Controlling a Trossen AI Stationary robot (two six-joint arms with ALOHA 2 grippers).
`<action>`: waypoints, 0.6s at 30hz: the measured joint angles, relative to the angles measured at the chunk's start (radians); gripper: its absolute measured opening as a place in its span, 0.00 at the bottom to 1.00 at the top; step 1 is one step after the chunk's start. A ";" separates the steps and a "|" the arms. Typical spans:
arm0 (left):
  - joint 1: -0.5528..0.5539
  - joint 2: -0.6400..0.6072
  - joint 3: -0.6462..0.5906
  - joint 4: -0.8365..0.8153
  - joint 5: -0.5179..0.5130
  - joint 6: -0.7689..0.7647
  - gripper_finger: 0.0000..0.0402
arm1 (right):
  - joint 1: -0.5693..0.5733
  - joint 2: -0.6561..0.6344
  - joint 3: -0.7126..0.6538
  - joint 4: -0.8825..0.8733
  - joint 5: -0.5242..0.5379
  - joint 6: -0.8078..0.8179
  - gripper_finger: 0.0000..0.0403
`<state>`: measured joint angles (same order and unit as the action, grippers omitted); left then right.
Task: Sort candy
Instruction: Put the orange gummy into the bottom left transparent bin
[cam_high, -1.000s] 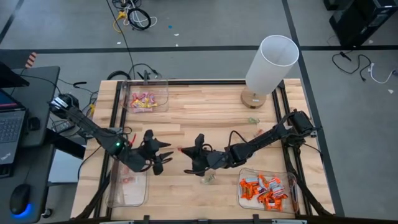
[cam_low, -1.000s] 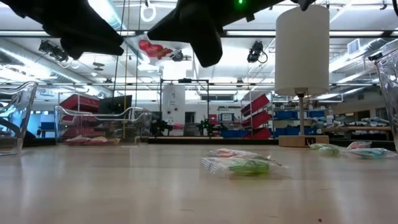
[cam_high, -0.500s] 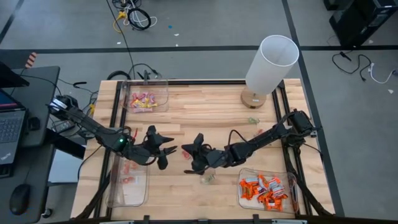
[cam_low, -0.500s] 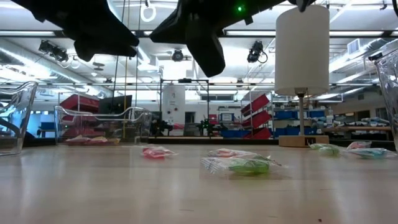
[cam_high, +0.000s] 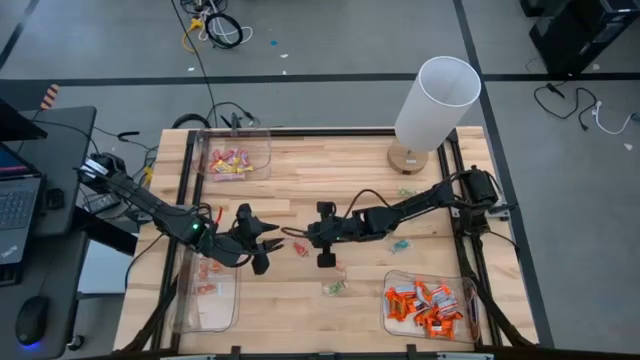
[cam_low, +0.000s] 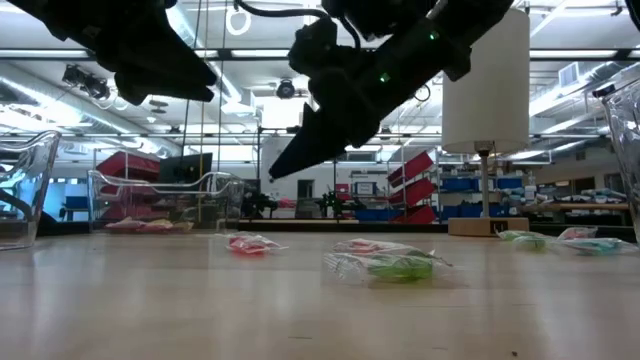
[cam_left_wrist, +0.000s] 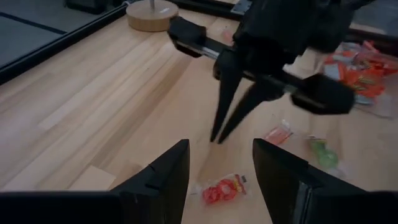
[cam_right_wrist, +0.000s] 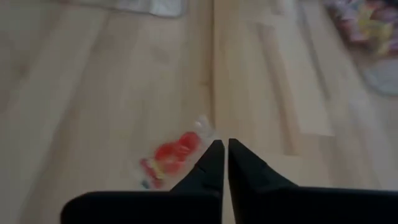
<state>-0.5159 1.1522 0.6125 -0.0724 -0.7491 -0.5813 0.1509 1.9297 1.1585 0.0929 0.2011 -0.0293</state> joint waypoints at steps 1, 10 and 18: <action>0.001 0.000 0.000 -0.010 -0.004 -0.004 0.45 | 0.000 0.000 -0.003 0.002 -0.013 0.024 0.04; 0.006 0.000 0.000 -0.029 -0.025 -0.030 0.45 | 0.038 0.000 -0.040 0.008 0.089 0.229 0.33; 0.004 0.000 0.000 -0.029 -0.005 -0.060 0.45 | 0.081 0.000 -0.040 0.022 0.139 0.331 0.45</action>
<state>-0.5124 1.1522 0.6125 -0.1012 -0.7543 -0.6409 0.2324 1.9297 1.1187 0.1149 0.3403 0.3020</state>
